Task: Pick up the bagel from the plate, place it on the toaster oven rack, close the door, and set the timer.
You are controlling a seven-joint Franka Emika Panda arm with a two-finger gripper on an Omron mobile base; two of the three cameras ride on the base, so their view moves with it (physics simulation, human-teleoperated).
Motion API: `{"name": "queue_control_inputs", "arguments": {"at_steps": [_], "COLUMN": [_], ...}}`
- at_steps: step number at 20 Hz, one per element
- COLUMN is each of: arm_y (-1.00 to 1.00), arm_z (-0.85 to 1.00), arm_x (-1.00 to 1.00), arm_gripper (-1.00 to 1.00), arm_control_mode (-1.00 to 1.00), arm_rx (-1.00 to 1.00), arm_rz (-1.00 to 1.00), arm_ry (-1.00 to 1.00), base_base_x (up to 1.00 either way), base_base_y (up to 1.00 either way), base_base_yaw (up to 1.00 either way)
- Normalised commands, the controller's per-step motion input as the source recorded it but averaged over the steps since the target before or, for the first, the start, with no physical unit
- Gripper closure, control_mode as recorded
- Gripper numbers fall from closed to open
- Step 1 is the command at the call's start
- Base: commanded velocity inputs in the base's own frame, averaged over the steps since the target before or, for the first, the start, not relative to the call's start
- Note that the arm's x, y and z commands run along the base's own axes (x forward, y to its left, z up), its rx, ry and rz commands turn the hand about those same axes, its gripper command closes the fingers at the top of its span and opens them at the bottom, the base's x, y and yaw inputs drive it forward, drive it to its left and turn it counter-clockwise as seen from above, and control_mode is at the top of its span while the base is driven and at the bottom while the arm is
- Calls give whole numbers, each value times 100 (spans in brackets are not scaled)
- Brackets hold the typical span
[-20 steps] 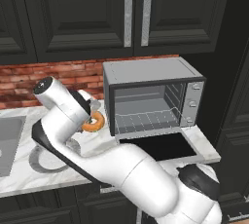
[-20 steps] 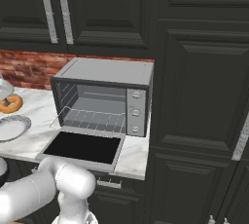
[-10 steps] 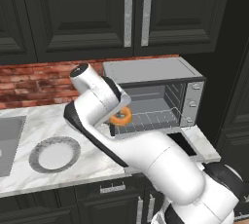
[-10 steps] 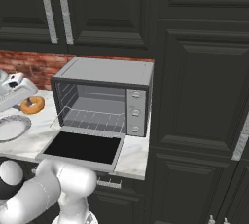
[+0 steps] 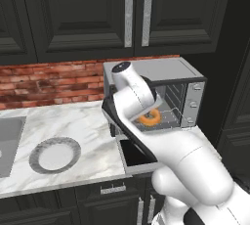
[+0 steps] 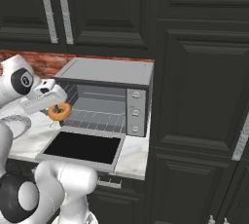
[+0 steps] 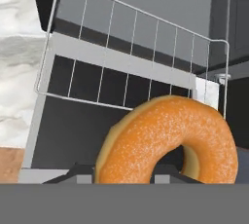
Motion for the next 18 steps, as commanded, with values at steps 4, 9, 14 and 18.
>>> {"name": "queue_control_inputs", "arguments": {"at_steps": [4, 9, 14, 18], "arm_y": [-52, -15, -1, -6], "arm_z": [-11, -23, -45, -37], "arm_x": [54, 61, 50, 26], "arm_gripper": [100, 100, 100, 100], "arm_control_mode": [-100, -100, -100, -100], "arm_rx": [5, 1, 0, 0], "arm_rz": [-6, -4, -3, -1], "arm_ry": [7, 5, 0, 0], "base_base_x": [0, 0, 0, 0], "base_base_y": [0, 0, 0, 0], "base_base_yaw": [0, 0, 0, 0]}}
